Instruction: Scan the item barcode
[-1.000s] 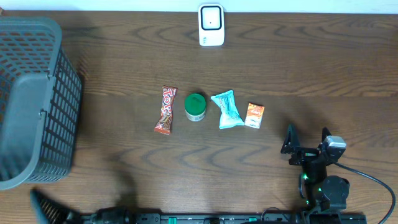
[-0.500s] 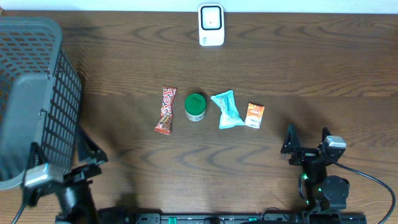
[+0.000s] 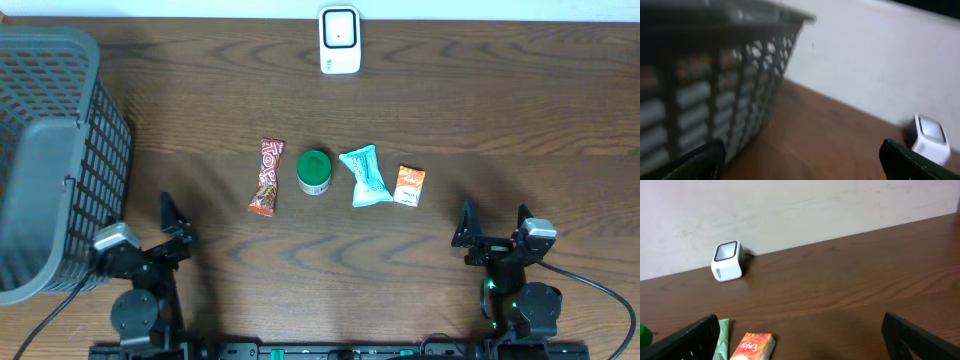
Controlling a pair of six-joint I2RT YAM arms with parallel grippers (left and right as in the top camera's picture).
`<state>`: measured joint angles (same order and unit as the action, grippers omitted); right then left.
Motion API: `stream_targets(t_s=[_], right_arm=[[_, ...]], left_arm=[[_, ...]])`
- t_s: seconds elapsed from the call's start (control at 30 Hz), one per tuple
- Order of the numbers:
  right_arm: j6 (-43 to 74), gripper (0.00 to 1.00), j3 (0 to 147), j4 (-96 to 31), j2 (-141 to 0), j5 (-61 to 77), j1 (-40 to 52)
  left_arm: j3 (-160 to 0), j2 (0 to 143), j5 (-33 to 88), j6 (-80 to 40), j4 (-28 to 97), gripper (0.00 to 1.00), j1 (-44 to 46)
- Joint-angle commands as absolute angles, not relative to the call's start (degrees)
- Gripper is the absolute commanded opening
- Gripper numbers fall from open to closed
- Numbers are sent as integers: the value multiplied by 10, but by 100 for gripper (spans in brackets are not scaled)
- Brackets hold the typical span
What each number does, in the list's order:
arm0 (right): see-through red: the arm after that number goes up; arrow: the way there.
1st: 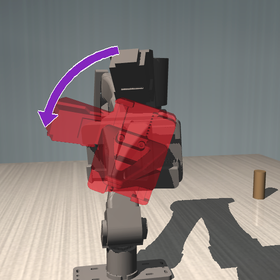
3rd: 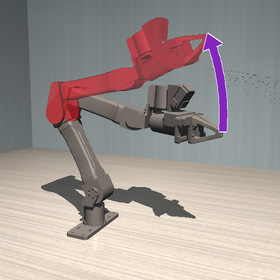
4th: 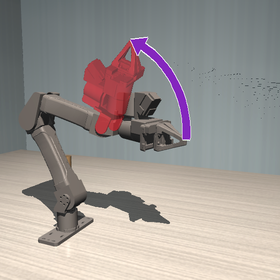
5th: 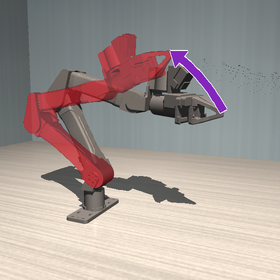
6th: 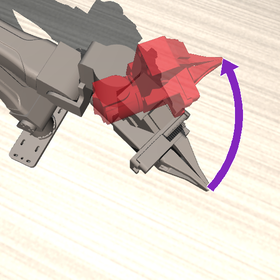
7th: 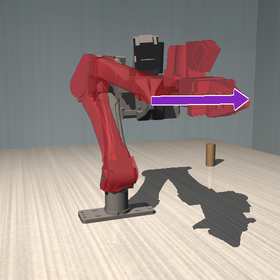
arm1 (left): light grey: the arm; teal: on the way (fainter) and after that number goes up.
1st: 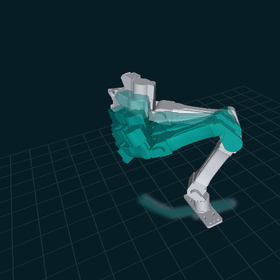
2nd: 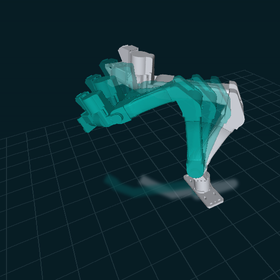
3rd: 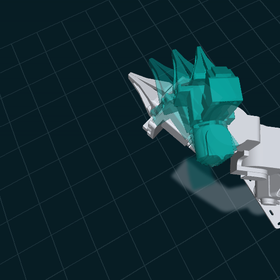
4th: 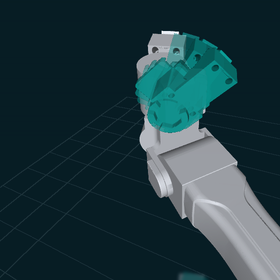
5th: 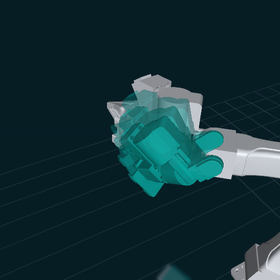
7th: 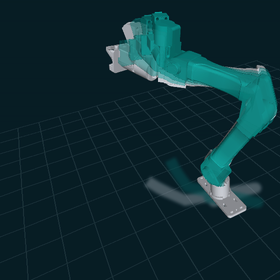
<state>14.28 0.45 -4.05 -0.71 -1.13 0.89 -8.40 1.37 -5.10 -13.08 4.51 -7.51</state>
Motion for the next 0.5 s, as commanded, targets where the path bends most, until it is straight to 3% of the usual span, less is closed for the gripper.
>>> stream_targets(t_s=[0.0,0.23,0.47], right_arm=[[147,99,3,-42,-4,-16,12],[147,99,3,-42,-4,-16,12],[147,99,3,-42,-4,-16,12]], left_arm=[[-68,15,30,-98,42,98,-76],[-58,15,71,-19,97,98,-76],[-58,15,60,-17,107,98,-76]])
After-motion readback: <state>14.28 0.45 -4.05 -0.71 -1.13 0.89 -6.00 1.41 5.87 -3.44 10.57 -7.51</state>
